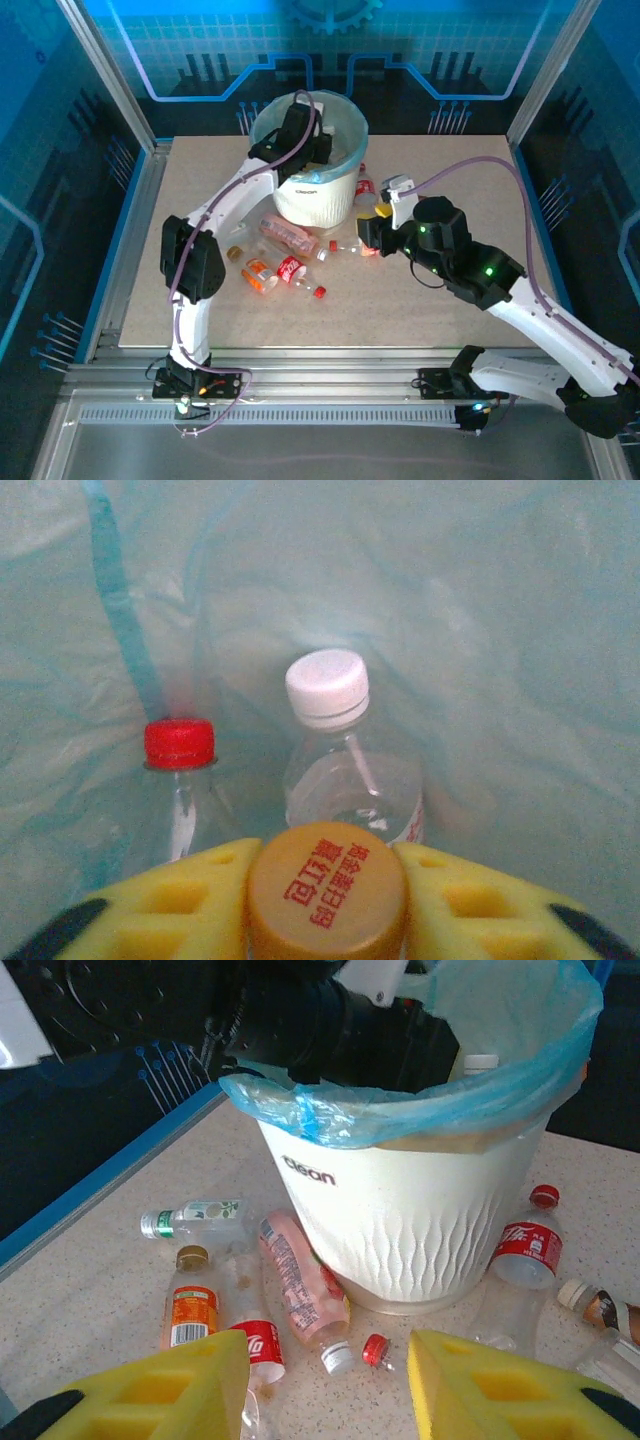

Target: Put the plastic bottles in the bin

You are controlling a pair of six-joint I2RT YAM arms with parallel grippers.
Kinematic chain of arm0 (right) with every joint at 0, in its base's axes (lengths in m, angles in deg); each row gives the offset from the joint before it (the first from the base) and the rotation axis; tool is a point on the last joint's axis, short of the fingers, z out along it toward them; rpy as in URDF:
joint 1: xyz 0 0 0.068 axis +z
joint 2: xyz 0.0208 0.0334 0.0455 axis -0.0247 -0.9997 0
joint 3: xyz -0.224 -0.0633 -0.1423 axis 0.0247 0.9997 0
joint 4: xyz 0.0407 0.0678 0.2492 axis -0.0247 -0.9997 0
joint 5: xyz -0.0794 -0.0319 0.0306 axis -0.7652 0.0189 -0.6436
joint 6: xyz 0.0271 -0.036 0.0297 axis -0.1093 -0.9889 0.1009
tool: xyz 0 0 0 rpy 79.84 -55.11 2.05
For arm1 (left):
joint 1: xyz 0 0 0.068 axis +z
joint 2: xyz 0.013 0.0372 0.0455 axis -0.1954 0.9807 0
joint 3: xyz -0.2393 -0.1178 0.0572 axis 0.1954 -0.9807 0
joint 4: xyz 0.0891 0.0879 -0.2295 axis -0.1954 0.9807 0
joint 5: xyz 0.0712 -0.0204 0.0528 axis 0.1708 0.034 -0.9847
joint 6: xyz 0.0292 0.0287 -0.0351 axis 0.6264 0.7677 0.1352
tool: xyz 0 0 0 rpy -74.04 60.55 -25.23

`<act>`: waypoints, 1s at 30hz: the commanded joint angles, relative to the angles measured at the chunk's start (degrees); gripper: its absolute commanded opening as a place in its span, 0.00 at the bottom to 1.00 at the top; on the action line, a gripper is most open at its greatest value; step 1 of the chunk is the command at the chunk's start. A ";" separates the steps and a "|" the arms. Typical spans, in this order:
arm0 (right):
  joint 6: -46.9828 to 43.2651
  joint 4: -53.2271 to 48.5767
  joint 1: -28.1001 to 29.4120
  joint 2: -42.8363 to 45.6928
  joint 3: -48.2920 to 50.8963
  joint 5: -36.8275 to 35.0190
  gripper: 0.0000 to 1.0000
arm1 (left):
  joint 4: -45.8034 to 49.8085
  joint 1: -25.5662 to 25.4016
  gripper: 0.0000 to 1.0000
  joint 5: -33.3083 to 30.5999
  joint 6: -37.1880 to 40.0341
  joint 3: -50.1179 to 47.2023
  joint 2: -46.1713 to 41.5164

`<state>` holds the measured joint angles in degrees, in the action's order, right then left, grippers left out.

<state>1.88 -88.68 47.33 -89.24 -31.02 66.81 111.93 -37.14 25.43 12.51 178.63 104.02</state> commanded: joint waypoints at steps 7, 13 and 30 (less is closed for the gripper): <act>1.18 -0.37 -1.17 -0.02 -0.37 0.72 0.47 | 1.02 0.95 0.60 4.73 -1.77 9.20 -4.13; 1.34 -1.30 -1.20 -1.53 -3.25 2.36 0.47 | 4.45 0.84 0.60 5.75 -0.52 12.83 -8.86; 10.74 -3.38 10.47 -14.24 -6.83 3.42 0.49 | 13.97 -1.16 0.61 5.28 1.22 -22.70 -46.97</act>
<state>7.34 -93.97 56.22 -102.47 -39.26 71.53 121.50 -38.27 31.90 13.89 162.30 60.67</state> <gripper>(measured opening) 0.486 0.606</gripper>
